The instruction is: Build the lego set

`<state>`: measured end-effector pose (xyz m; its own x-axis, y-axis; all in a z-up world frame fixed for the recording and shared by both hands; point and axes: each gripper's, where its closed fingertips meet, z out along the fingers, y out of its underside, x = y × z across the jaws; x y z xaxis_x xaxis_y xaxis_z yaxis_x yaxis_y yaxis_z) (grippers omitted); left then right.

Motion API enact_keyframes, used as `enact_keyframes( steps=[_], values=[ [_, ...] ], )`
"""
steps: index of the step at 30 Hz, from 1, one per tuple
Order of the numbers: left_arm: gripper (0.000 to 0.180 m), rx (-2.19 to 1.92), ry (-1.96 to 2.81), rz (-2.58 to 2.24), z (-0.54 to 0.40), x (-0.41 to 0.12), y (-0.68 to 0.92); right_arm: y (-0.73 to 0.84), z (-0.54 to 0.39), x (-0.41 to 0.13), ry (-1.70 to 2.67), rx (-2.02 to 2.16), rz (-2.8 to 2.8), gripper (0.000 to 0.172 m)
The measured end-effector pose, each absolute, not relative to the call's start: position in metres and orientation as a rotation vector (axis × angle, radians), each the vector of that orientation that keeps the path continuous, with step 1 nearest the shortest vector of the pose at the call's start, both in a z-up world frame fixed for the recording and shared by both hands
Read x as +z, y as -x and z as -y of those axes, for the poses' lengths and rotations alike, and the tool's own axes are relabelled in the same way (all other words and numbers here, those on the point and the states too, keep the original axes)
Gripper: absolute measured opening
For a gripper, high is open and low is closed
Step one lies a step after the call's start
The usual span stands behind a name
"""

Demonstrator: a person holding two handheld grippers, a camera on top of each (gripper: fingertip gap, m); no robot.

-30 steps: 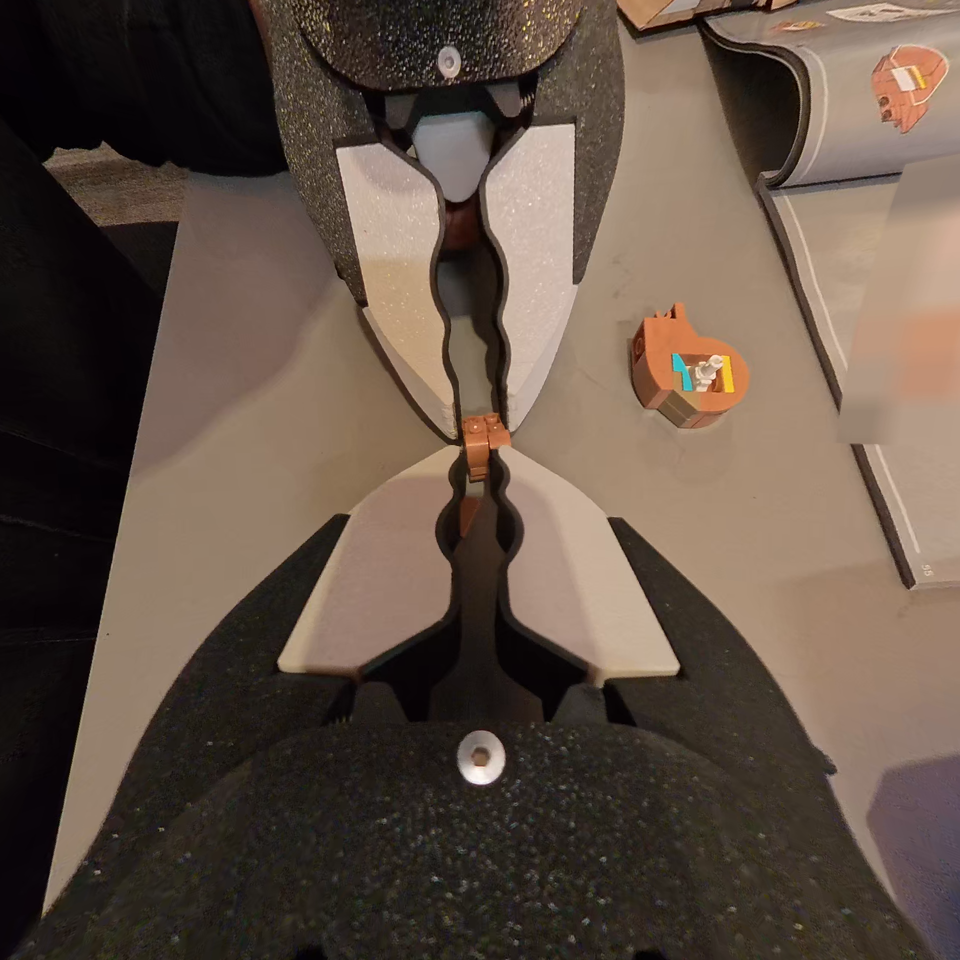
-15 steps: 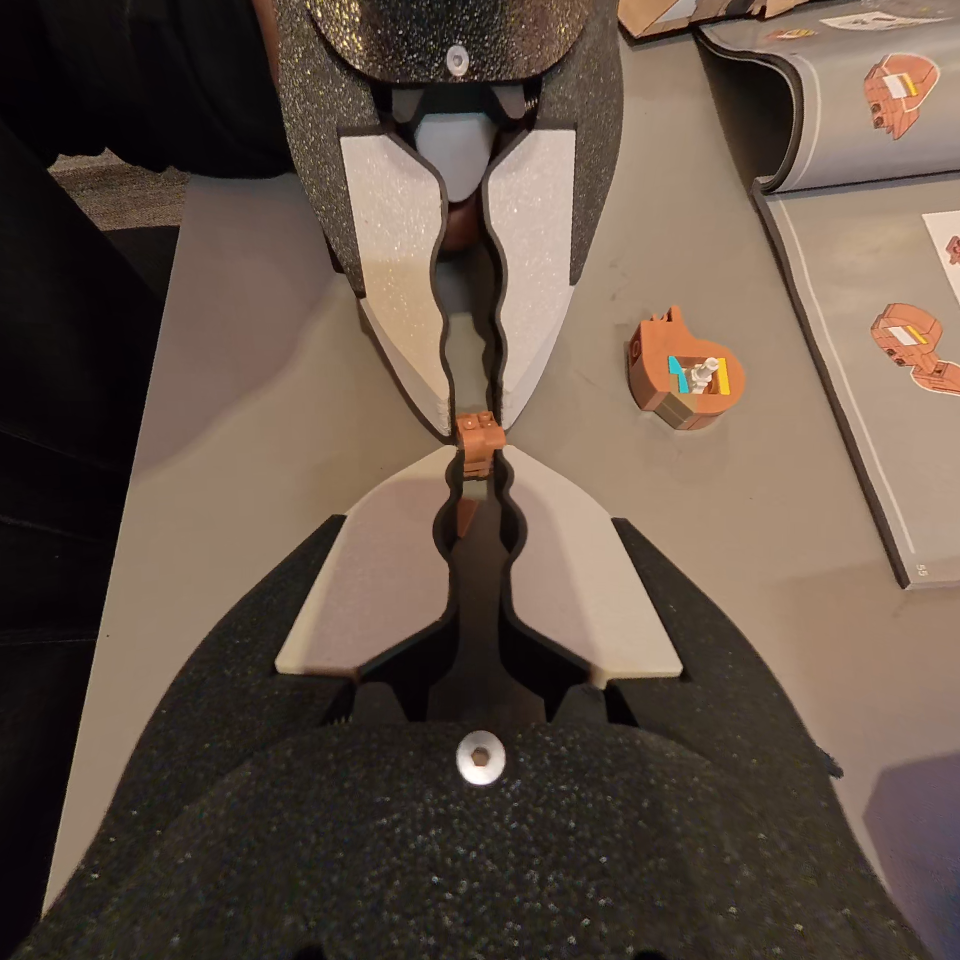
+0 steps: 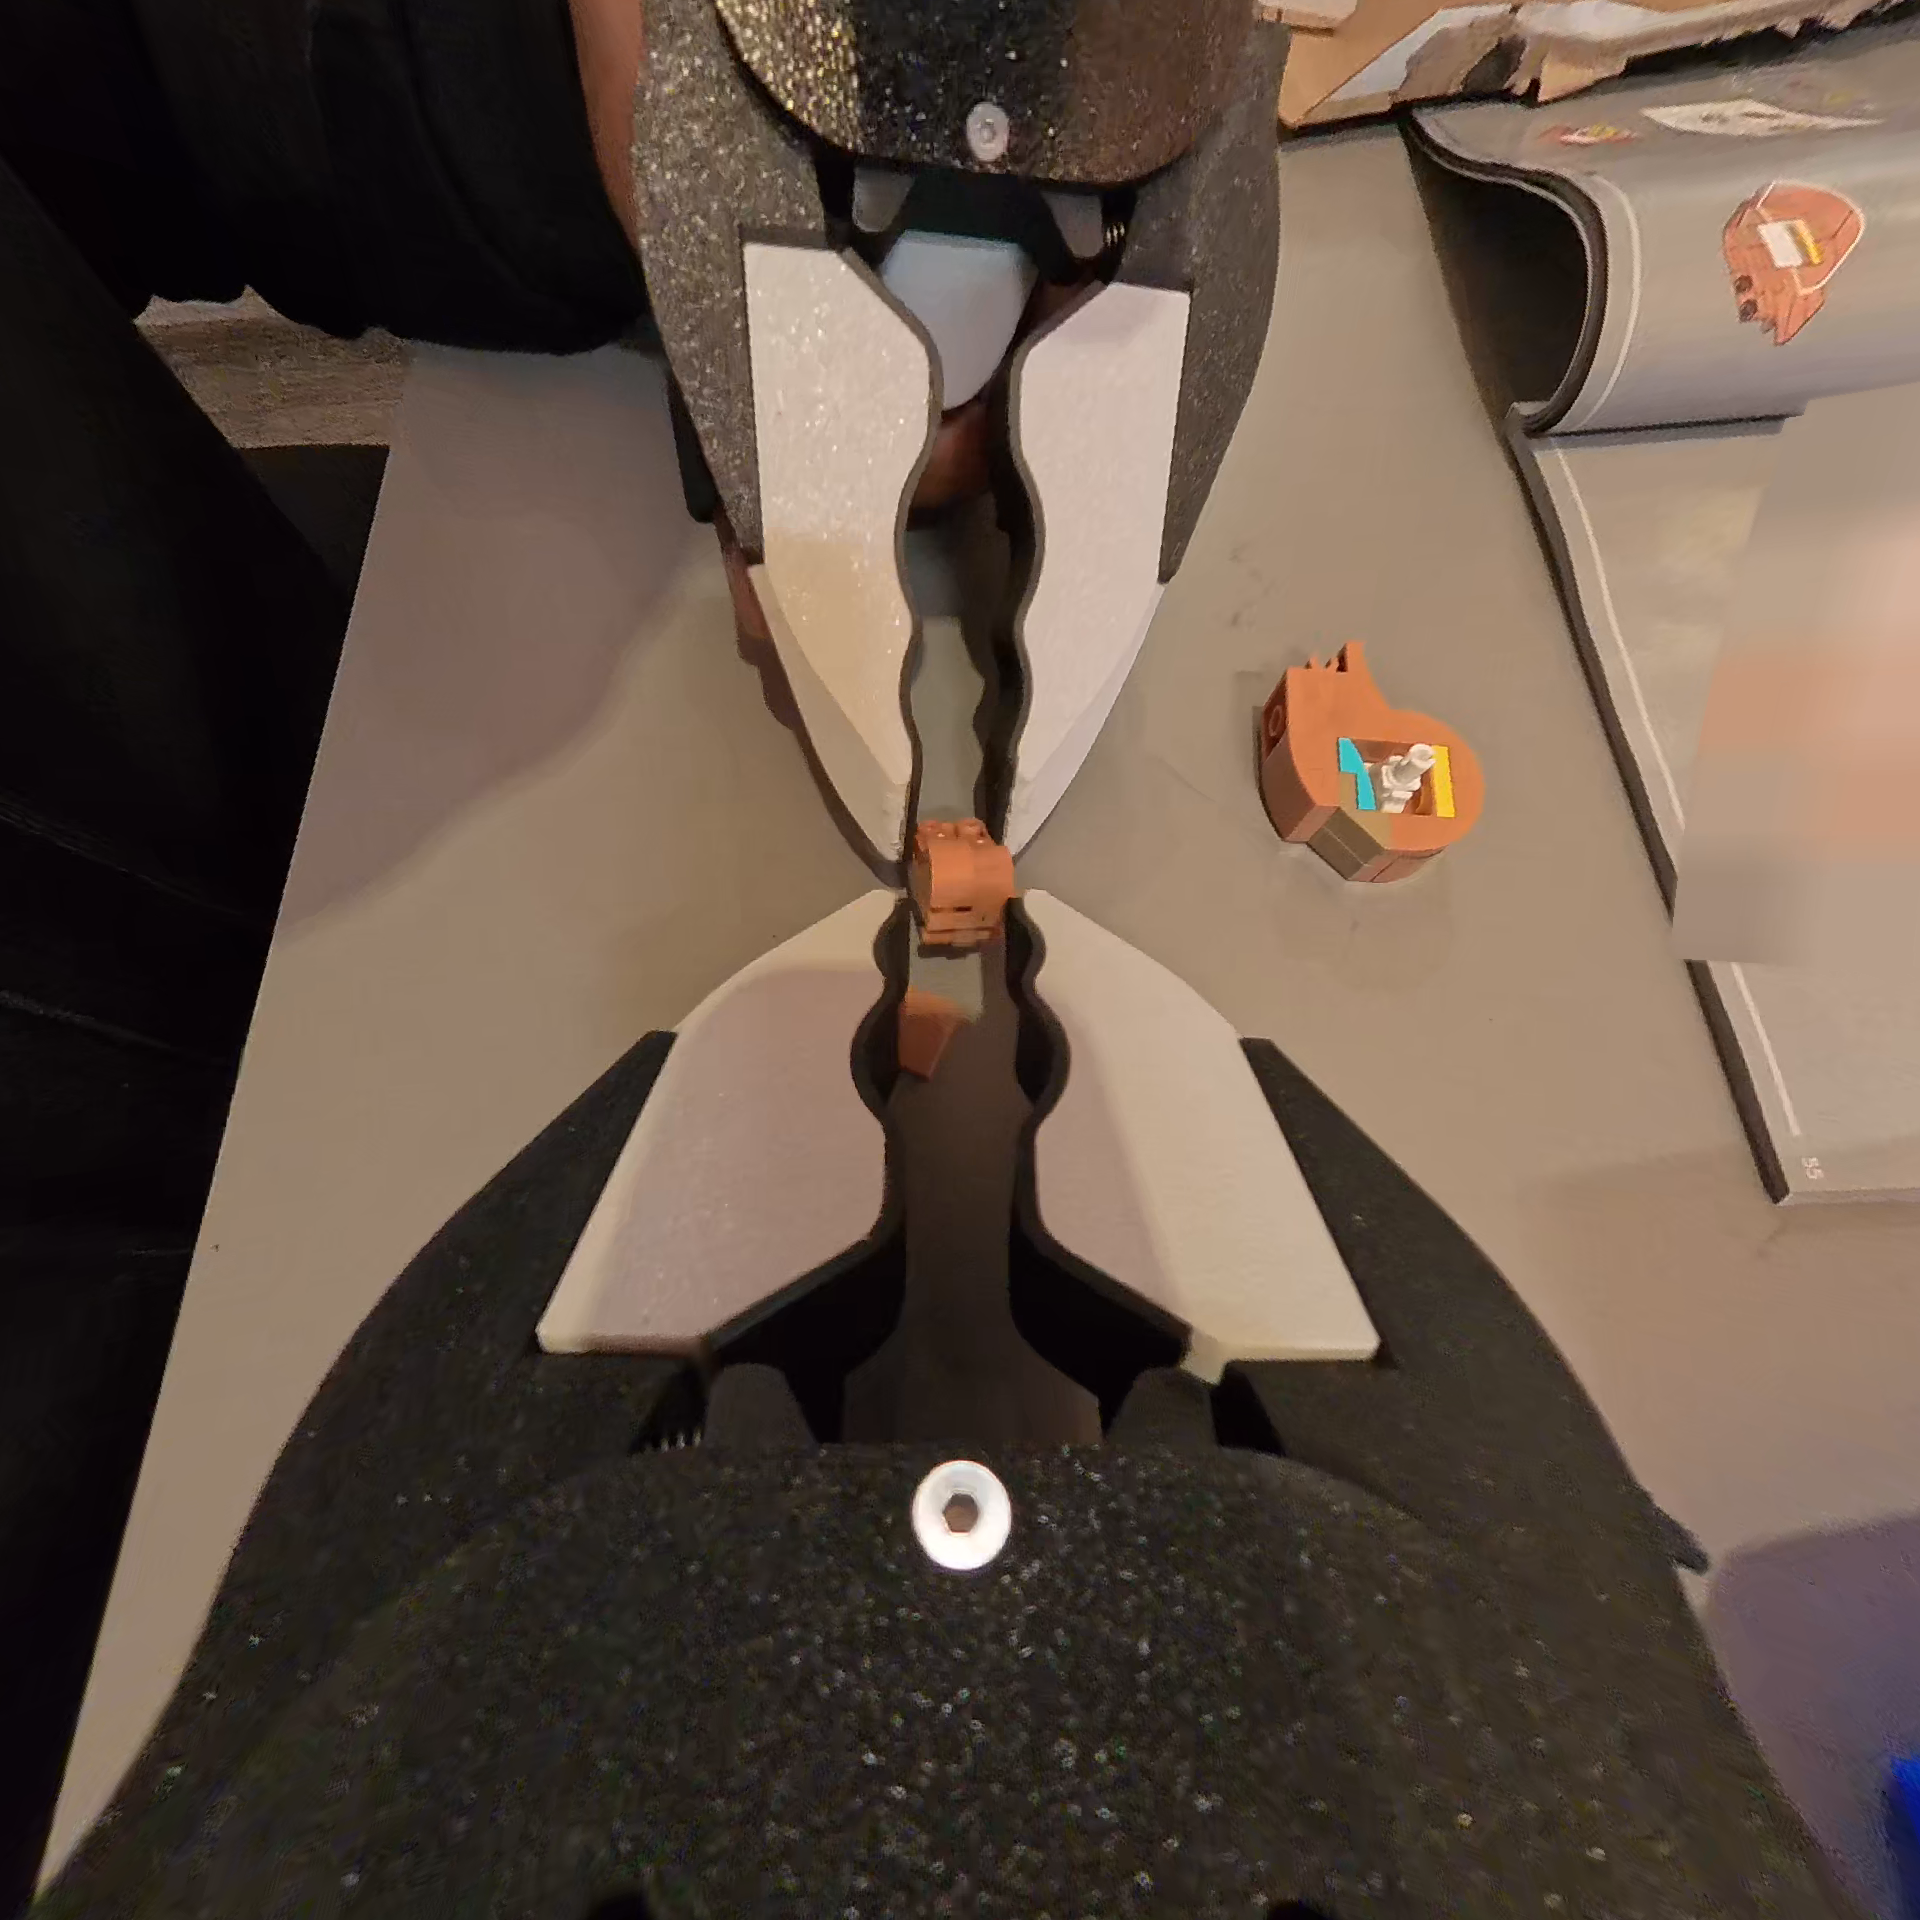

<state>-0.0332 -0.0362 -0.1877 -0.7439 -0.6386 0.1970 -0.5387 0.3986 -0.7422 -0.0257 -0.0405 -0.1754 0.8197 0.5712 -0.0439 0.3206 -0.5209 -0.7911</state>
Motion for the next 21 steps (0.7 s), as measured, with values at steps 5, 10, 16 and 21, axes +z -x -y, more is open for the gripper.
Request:
enact_keyframes(
  steps=[5,10,16,21],
  values=[
    [0.016,-1.344,1.099,-2.515,0.033,-0.181,0.034,0.024,0.047,-0.172,2.046,0.283,0.838,0.029],
    [0.016,-1.412,1.105,-2.543,0.033,-0.174,0.038,0.020,0.045,-0.168,1.910,0.135,0.979,0.041],
    [0.016,-1.491,1.074,-2.609,0.040,-0.169,0.046,0.036,0.047,-0.162,1.762,0.020,1.174,0.048],
    [0.016,-1.532,1.050,-2.662,0.047,-0.166,0.051,0.046,0.047,-0.168,1.694,-0.085,1.268,0.045]
  ],
)
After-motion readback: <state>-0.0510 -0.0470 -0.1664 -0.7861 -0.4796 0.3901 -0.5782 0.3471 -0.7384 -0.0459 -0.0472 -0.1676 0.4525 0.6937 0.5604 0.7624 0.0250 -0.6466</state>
